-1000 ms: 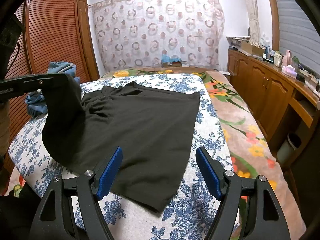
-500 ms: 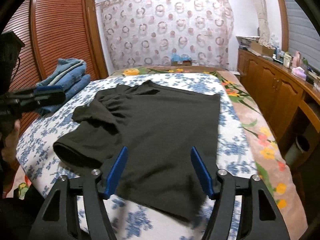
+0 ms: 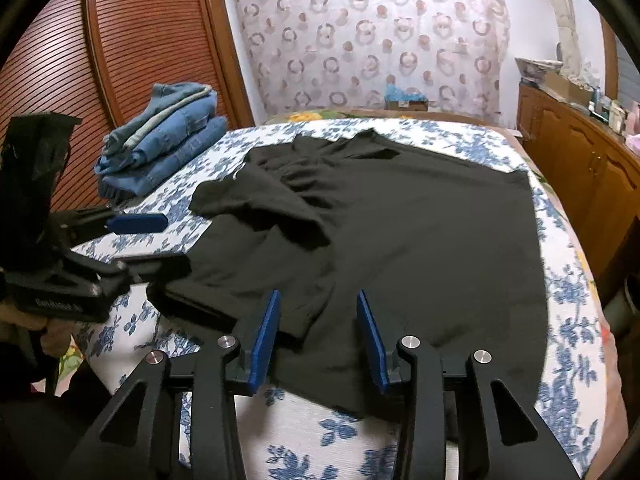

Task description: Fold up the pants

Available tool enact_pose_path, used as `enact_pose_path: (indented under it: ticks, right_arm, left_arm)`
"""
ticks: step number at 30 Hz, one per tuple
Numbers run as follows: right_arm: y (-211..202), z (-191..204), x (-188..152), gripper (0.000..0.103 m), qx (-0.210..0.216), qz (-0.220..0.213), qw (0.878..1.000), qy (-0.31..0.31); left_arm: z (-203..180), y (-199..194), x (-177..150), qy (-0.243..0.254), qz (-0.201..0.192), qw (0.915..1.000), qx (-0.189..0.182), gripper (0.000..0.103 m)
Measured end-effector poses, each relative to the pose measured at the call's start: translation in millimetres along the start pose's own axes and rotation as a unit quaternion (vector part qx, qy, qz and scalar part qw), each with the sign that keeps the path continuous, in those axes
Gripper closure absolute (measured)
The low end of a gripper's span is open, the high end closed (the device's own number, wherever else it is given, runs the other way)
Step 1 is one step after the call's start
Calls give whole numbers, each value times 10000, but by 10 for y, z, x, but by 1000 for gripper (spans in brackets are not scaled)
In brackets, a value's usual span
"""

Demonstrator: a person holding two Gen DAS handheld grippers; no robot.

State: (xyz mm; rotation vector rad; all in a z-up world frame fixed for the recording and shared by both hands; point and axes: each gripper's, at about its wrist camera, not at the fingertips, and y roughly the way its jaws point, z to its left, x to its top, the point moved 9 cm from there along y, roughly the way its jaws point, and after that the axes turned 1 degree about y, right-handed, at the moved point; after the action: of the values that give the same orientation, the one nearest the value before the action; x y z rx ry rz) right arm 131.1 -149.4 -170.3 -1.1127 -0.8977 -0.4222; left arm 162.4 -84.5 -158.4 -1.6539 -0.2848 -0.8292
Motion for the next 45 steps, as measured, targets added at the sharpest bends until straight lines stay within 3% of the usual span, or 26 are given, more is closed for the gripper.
enact_pose_path:
  ticks: [7,14,18,23,32,42,45]
  right_arm:
    - [65,53,-14,66,50,103,9999,-44]
    - [31,118,-27,89,97,51,9998,-142]
    - [-63,115,15,95,156,-165,9997,-113]
    - [-172,95,49,95,167,-332,9992,-110]
    - [-144,175,11,89,192,-208,9995,-101]
    - [-93,267,55,88,311,-218,9991,-202]
    - [-25,208,34,88,179,-98,9996,-184]
  left_arm:
    - [-9,45,-85,-72,77,9999,-48,26]
    - [-7,43,-90,-80,70,9999,-53,26]
    - [-17,15,-58,-99,2,9999,-66,26]
    - [-58,-43,-12,-46,-103,9999,-66,26]
    - [-11,41,-84,-81,76,9999,-10,26]
    - [-7,39,-102,-48,4,10000,43,26]
    - [-6,32,-109,-49,-30,10000,46,26]
